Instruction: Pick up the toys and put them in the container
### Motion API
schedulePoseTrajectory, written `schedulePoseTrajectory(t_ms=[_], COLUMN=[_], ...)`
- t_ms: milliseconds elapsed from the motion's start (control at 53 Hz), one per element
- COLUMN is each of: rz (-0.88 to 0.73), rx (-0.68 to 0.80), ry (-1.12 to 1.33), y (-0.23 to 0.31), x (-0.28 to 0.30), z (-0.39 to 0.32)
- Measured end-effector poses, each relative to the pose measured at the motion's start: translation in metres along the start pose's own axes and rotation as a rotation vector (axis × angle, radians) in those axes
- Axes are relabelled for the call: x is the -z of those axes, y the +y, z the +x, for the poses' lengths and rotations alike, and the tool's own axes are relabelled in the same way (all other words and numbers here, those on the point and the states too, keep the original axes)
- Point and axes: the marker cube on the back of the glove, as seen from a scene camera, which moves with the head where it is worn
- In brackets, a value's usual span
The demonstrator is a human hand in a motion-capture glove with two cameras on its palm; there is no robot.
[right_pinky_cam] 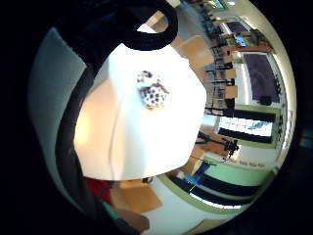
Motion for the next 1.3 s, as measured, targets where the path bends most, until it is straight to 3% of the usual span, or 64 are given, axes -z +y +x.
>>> schedulePoseTrajectory(t_ms=[774, 925, 1114, 1189, 1303], rz=[-0.058, -0.062, -0.08, -0.087, -0.097], rx=[-0.221, -0.206, -0.266, -0.377, -0.258], ry=[-0.08, -0.153, -0.133, -0.108, -0.121], y=[-0.009, -0.014, -0.023, -0.03, -0.03], x=[-0.072, -0.089, -0.104, -0.114, -0.126], z=[0.122, 0.131, 0.141, 0.148, 0.151])
